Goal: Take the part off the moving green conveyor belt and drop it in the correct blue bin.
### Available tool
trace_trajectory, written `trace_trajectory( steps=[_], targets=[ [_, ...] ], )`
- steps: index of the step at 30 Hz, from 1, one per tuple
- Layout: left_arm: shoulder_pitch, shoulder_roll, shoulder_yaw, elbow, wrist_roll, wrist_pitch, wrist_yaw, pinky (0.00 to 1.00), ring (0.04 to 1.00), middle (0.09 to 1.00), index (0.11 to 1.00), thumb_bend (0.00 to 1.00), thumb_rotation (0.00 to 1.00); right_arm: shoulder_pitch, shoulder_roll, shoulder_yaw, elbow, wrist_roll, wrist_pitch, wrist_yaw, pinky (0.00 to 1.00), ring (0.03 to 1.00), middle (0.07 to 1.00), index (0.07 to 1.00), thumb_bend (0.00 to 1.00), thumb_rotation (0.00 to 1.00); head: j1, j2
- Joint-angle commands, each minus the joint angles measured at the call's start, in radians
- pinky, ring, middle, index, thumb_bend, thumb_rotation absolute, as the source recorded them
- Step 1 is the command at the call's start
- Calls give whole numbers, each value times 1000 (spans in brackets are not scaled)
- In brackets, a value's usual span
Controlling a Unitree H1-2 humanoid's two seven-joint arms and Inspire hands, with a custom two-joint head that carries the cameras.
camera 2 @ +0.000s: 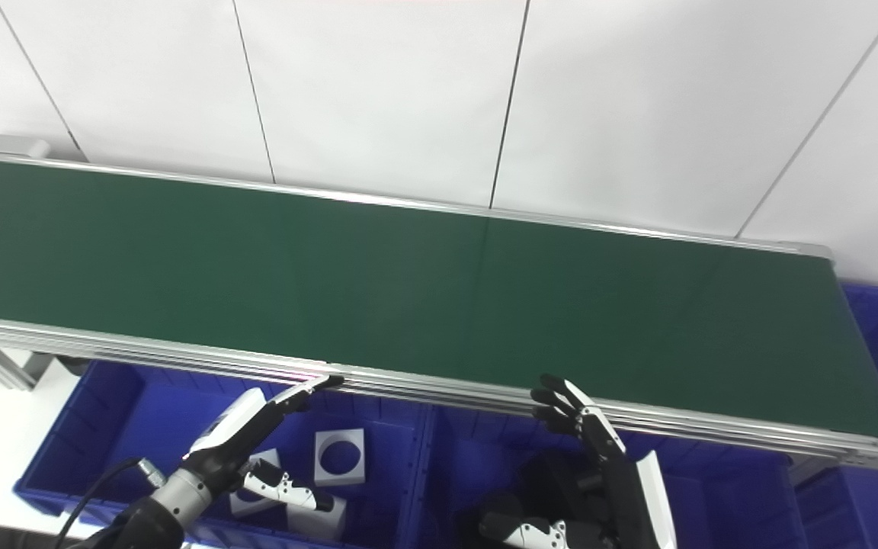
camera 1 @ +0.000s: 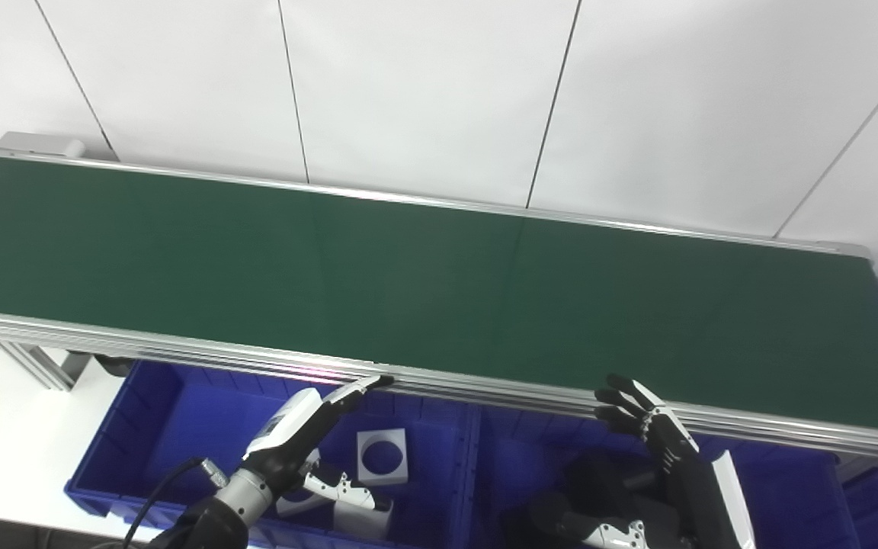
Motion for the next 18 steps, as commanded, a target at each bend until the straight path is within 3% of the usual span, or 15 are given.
trace_trajectory(
  steps=[1, 5, 11, 18],
  targets=[
    [-7, 16, -3, -50, -92, -63, -31, 883, 961, 969, 911, 937, 229, -3, 9, 3, -21, -6, -27, -11, 711, 739, 788, 834, 911, 314, -10, 3],
    [5, 13, -6, -107, -189, -58, -80, 927, 958, 940, 891, 981, 268, -1, 15, 7, -17, -5, -11, -9, 698, 737, 783, 832, 923, 303, -44, 5],
    [25, 6, -12, -153, -355, -53, -148, 856, 920, 927, 873, 1000, 223, 3, 30, 11, 6, -1, -14, -15, 662, 728, 780, 827, 940, 281, -92, 8],
    [47, 7, -6, -205, -401, -35, -177, 830, 879, 903, 865, 1000, 239, 8, 43, 18, 11, -26, 13, -16, 653, 726, 780, 837, 945, 321, -128, 16]
  ],
)
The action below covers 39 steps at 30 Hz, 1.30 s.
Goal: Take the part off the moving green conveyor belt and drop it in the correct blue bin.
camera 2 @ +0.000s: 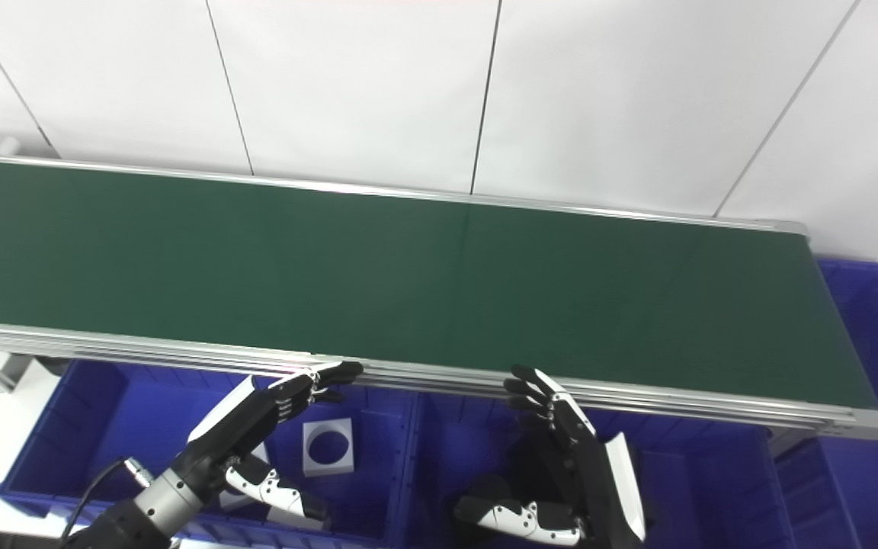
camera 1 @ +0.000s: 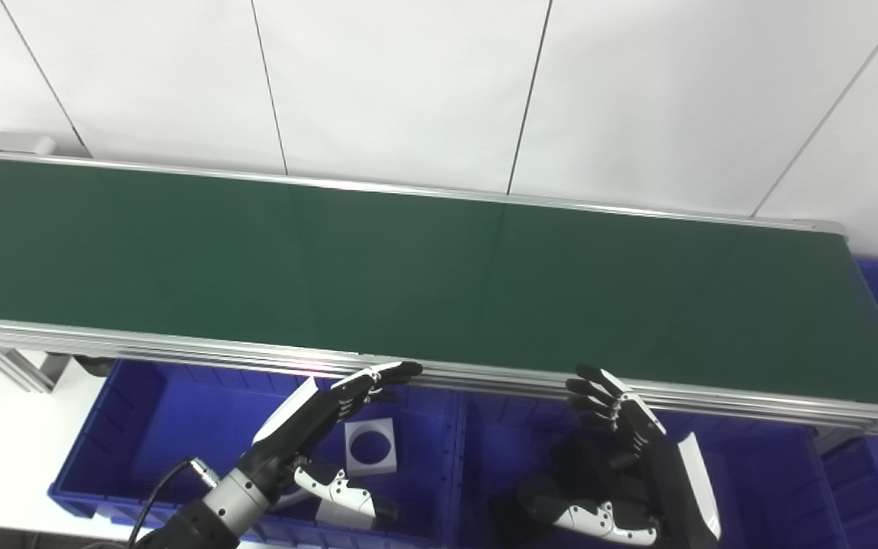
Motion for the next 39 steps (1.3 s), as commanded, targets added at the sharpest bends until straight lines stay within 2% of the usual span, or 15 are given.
trace_trajectory(
  steps=[1, 8, 13, 19, 20, 24, 28, 39],
  targets=[
    [-4, 8, 11, -46, -34, -7, -10, 826, 873, 901, 862, 1000, 239, 3, 10, 5, -22, -7, 12, -6, 655, 725, 780, 840, 950, 338, -1, 1],
    [3, 6, 33, -34, -60, -47, -19, 823, 874, 902, 867, 973, 221, 5, 14, 10, -10, -21, 15, -8, 671, 738, 790, 852, 956, 369, -38, 5],
    [11, 0, 54, -19, -84, -58, -22, 833, 884, 902, 865, 965, 170, 5, 15, 12, -5, -22, 19, -6, 684, 745, 793, 862, 944, 363, -60, 4],
    [22, 1, 73, -4, -106, -73, -29, 844, 893, 919, 884, 943, 144, 6, 24, 22, -8, -45, 27, -8, 708, 757, 804, 866, 934, 377, -126, -2],
    [23, 3, 77, -3, -110, -74, -30, 845, 893, 920, 885, 942, 143, 5, 28, 25, -8, -48, 31, -9, 710, 757, 805, 867, 934, 378, -155, -5],
    [23, 4, 94, 11, -115, -89, -30, 838, 889, 921, 893, 937, 143, 2, 38, 32, -1, -58, 36, -12, 727, 765, 811, 871, 924, 377, -181, -9],
    [15, 8, 104, 32, -127, -106, -42, 840, 885, 914, 889, 941, 138, 1, 42, 35, -5, -80, 54, -11, 738, 774, 816, 878, 933, 420, -192, -10],
    [6, 16, 122, 44, -150, -104, -63, 847, 884, 906, 882, 951, 122, -5, 56, 43, 6, -91, 56, -23, 738, 774, 826, 879, 919, 392, -249, -13]
  ],
)
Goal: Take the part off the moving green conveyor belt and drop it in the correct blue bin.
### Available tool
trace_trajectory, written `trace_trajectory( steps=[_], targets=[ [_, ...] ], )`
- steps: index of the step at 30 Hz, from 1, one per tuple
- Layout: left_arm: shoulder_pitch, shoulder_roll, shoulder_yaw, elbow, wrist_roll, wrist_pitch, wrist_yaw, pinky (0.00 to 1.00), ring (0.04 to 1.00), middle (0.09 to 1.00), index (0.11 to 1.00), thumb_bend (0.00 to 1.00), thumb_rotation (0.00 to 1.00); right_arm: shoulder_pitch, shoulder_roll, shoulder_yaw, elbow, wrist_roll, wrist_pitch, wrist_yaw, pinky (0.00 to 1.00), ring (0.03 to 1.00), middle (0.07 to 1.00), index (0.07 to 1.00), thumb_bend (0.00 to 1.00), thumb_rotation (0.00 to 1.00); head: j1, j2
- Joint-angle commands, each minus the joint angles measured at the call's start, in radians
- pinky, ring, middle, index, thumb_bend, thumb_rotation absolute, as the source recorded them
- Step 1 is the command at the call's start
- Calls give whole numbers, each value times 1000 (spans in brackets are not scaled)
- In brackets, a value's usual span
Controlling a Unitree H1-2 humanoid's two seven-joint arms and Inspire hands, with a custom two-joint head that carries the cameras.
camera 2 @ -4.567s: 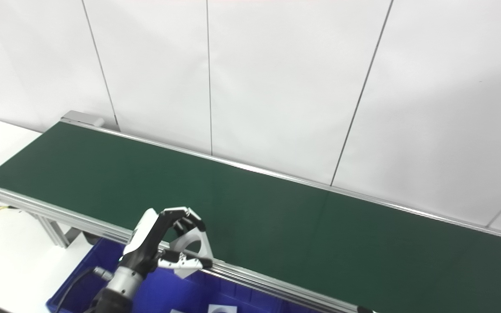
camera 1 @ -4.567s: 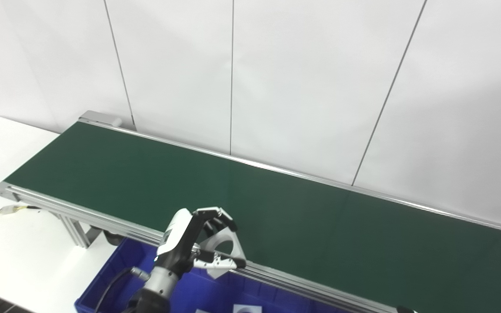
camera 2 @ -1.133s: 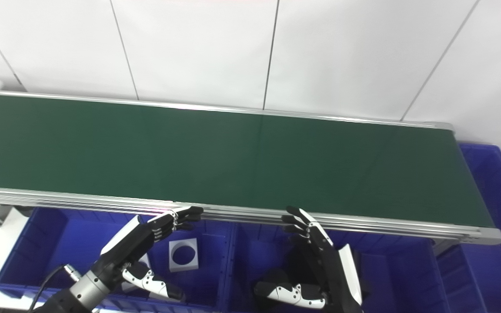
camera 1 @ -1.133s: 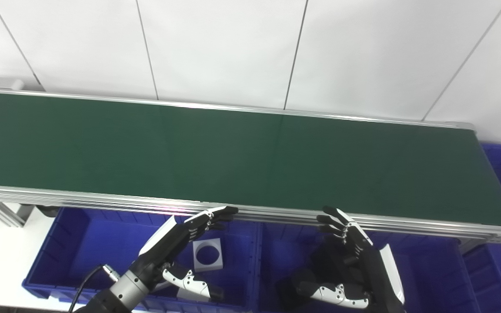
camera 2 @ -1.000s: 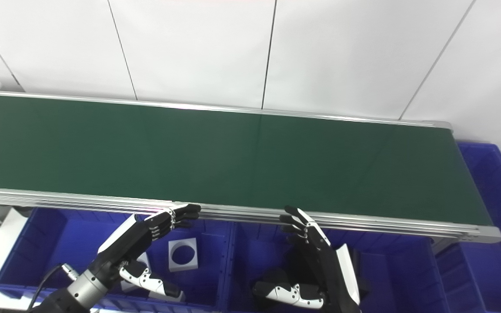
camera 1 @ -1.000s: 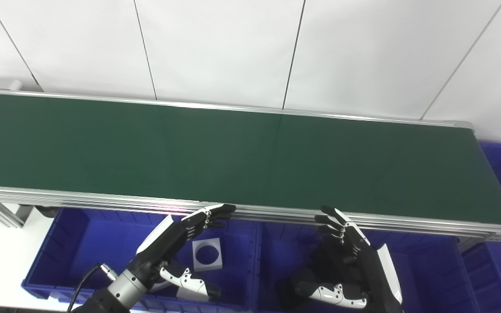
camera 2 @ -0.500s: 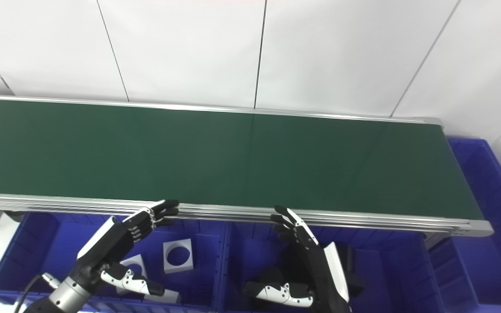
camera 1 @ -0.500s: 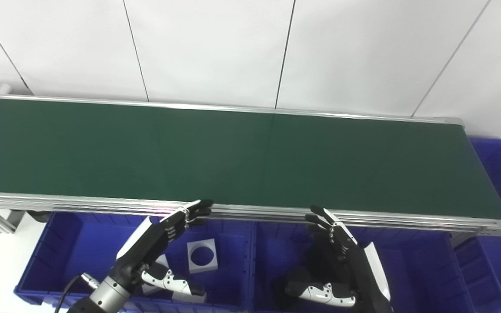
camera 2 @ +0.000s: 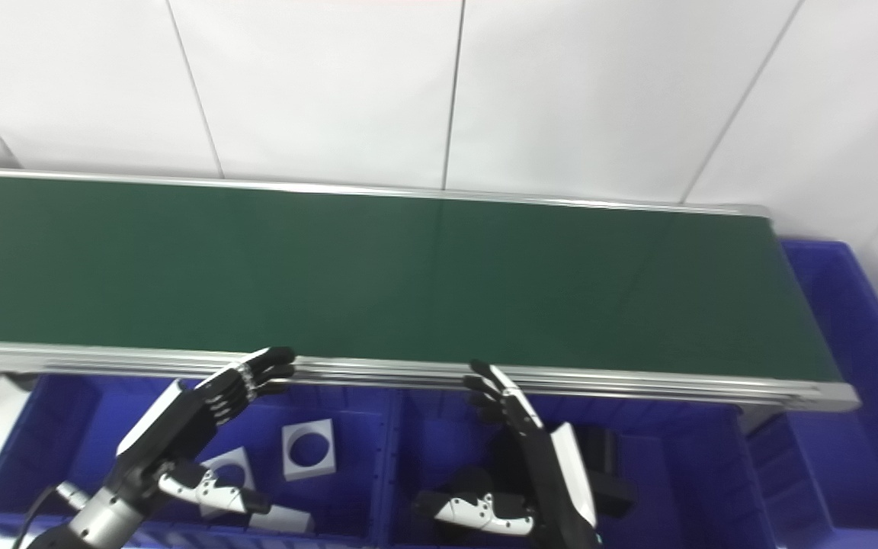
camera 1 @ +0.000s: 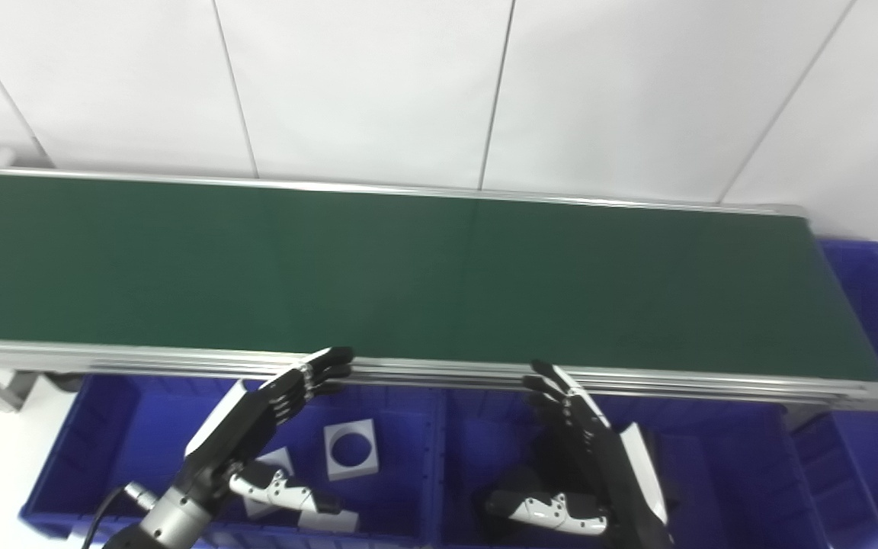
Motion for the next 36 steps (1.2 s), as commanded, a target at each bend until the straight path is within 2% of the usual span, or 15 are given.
trace_trajectory(
  steps=[1, 14, 23, 29, 33, 36],
  targets=[
    [-16, 17, 13, -4, -15, -41, -5, 848, 884, 906, 882, 952, 122, -7, 12, 6, -9, -6, -3, -16, 740, 774, 826, 880, 917, 390, -9, 0],
    [-24, 24, 27, 3, -33, -32, -24, 841, 874, 893, 872, 968, 109, -14, 20, 14, -12, -30, 21, -15, 734, 776, 824, 886, 906, 387, -30, -3],
    [-28, 22, 25, -3, -34, -30, -28, 840, 872, 894, 872, 962, 99, -17, 15, 12, -8, -27, 11, -17, 741, 776, 825, 884, 904, 390, -7, -5],
    [-28, 10, 18, -3, -33, -40, -28, 838, 871, 890, 868, 970, 99, -18, 6, 5, -7, -19, 1, -18, 728, 770, 816, 879, 906, 381, 51, -1],
    [-21, -1, 13, -25, -9, -20, -14, 828, 868, 892, 866, 974, 125, -19, -3, -4, -11, 12, 2, -13, 729, 769, 811, 875, 937, 417, 124, 3],
    [-20, -11, 9, -33, -1, -20, -12, 824, 868, 895, 869, 970, 129, -16, -12, -8, -18, 32, -3, -9, 716, 763, 808, 872, 939, 403, 150, 1]
  ],
)
